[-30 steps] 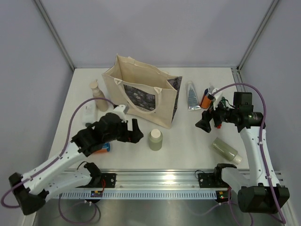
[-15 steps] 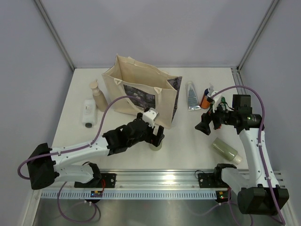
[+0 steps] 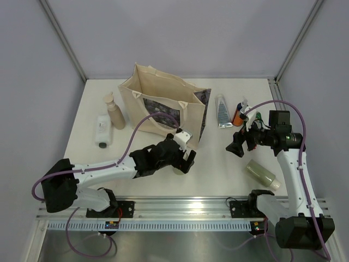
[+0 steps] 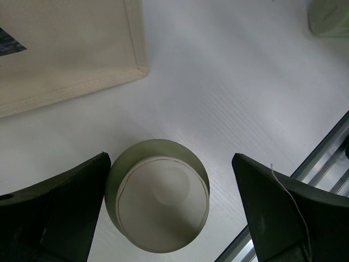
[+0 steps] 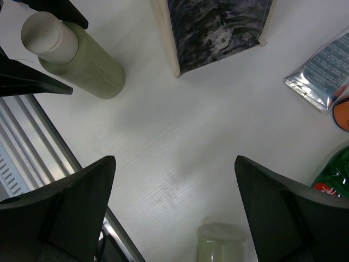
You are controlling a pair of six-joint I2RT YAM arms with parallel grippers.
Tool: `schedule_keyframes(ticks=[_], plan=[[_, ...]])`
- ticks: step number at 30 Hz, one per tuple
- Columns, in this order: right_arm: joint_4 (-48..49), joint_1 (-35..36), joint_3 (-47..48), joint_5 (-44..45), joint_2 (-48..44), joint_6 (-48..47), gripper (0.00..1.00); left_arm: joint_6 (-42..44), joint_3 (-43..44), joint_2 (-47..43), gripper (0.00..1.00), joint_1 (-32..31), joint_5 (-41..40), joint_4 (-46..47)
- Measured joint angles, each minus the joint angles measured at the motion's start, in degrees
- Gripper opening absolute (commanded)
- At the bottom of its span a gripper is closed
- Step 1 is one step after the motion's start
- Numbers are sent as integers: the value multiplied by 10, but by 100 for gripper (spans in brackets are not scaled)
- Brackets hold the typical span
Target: Place the personal care products into the canvas bag
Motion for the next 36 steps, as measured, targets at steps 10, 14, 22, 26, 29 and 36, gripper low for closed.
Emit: schedule_keyframes(ticks=[10, 14, 22, 26, 29, 36], plan=[[0, 0, -2, 0, 0, 1, 100, -33, -16, -9, 99, -15, -39, -35], [0, 0, -3, 0, 1, 4, 100, -44, -25, -7, 99, -16, -60, -34], [1, 0, -3, 0, 7, 7, 100, -54, -25, 9, 89, -17, -94, -20], [2, 0, -3, 0, 8, 7, 99, -53, -25, 10, 74, -18, -96, -10], [6, 0, -4, 0, 8, 9, 100, -50, -25, 11, 37, -18, -96, -5], [9, 0, -6, 1, 8, 11, 99, -44, -21, 8, 0, -18, -94, -20]])
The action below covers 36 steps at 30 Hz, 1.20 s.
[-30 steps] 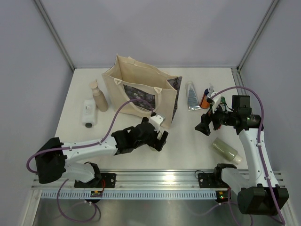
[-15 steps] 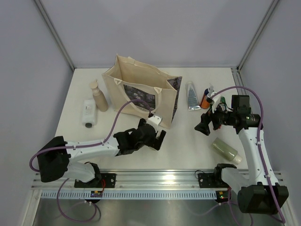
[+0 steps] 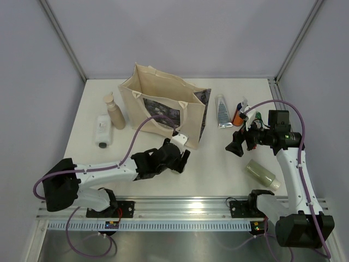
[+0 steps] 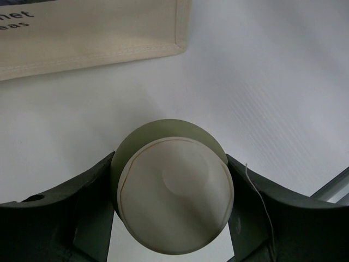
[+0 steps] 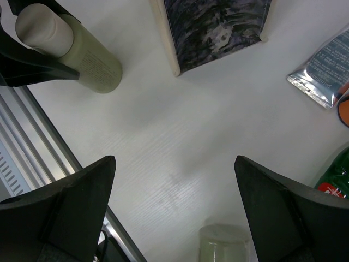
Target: Place the personal care products into the canvas bag
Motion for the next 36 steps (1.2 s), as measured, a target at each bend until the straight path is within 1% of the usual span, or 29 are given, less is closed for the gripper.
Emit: schedule_keyframes(ticks=[4, 9, 13, 17, 19, 24, 28, 31, 36], plan=[[0, 0, 0, 0, 0, 0, 100, 6, 17, -31, 0, 0, 1, -64], [1, 0, 0, 0, 0, 3, 99, 8, 70, -109, 0, 10, 3, -125], [3, 0, 0, 0, -1, 9, 100, 7, 151, -150, 0, 50, 19, -139], [5, 0, -3, -1, -3, 11, 99, 8, 251, -153, 0, 103, 43, -150], [5, 0, -5, -1, -4, 13, 99, 7, 306, -144, 0, 137, 65, -156], [8, 0, -7, -3, -7, 20, 100, 7, 465, -86, 0, 221, 99, -157], [14, 0, -9, -6, -10, 25, 100, 8, 548, -28, 0, 271, 106, -140], [17, 0, -9, -7, -13, 26, 100, 8, 575, 17, 0, 296, 118, -128], [17, 0, -9, -10, -19, 29, 99, 8, 569, 87, 0, 310, 141, -138]])
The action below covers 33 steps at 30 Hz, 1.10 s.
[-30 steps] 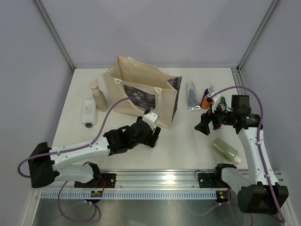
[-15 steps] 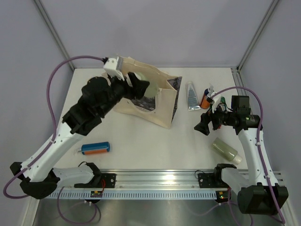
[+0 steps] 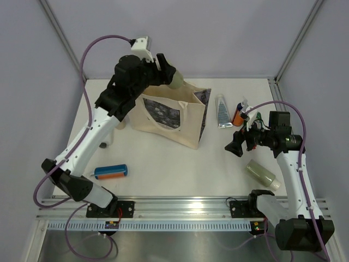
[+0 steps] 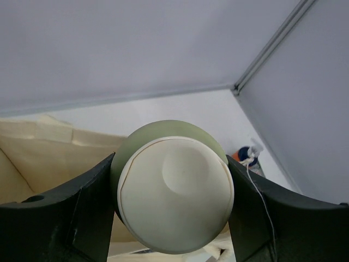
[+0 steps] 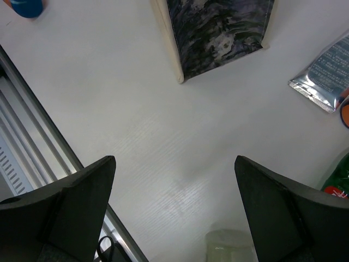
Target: Place the personal care products into the canvas bag
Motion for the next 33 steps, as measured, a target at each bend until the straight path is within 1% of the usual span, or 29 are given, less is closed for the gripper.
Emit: schedule_keyframes(ticks=[7, 11, 15, 24, 32, 33], plan=[[7, 0, -5, 0, -6, 3, 100, 12, -57, 18, 0, -2, 27, -37], [12, 0, -7, 0, -6, 6, 99, 20, -82, 18, 0, -2, 38, -26], [13, 0, -7, -1, -3, 10, 99, 19, -108, 31, 0, -1, 69, -6], [16, 0, -7, -4, 0, 19, 100, -12, -104, 143, 0, -2, 166, 66], [26, 0, -16, -5, -1, 25, 99, -11, -95, 183, 0, 1, 230, 82], [27, 0, -16, -5, -1, 25, 99, -11, -94, 187, 1, 1, 236, 83]])
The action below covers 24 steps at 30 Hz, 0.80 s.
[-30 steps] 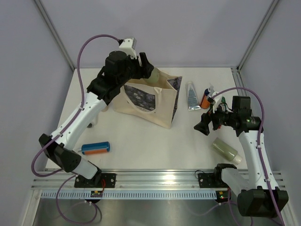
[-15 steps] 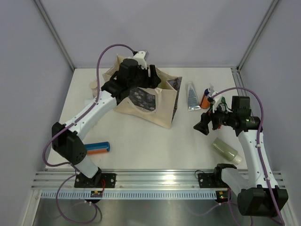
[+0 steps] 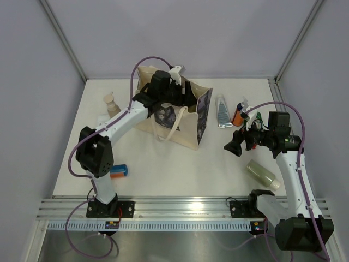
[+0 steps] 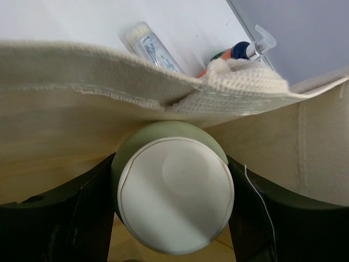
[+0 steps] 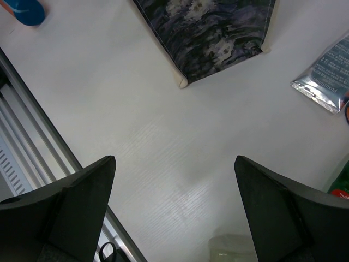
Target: Place the personal care products into the canvas bag
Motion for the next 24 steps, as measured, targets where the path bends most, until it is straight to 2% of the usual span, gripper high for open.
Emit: schedule_keyframes(ticks=[3, 4, 7, 8, 10, 11, 15, 24], plan=[[2, 0, -1, 0, 0, 1, 99, 0, 0, 17, 22, 0, 21, 4], [3, 0, -1, 0, 0, 1, 100, 0, 0, 24, 38, 0, 28, 4], [3, 0, -1, 0, 0, 1, 100, 0, 0, 41, 60, 0, 42, -1], [3, 0, -2, 0, 0, 1, 100, 0, 0, 46, 70, 0, 43, -5], [3, 0, -2, 0, 1, 1, 100, 3, 0, 50, 78, 0, 43, -7], [3, 0, -2, 0, 2, 2, 100, 4, 0, 50, 87, 0, 43, -7], [3, 0, -2, 0, 10, 5, 100, 6, 1, 43, 99, 0, 42, -2], [9, 0, 27, 9, 55, 61, 100, 55, 37, -15, 99, 11, 29, -64]])
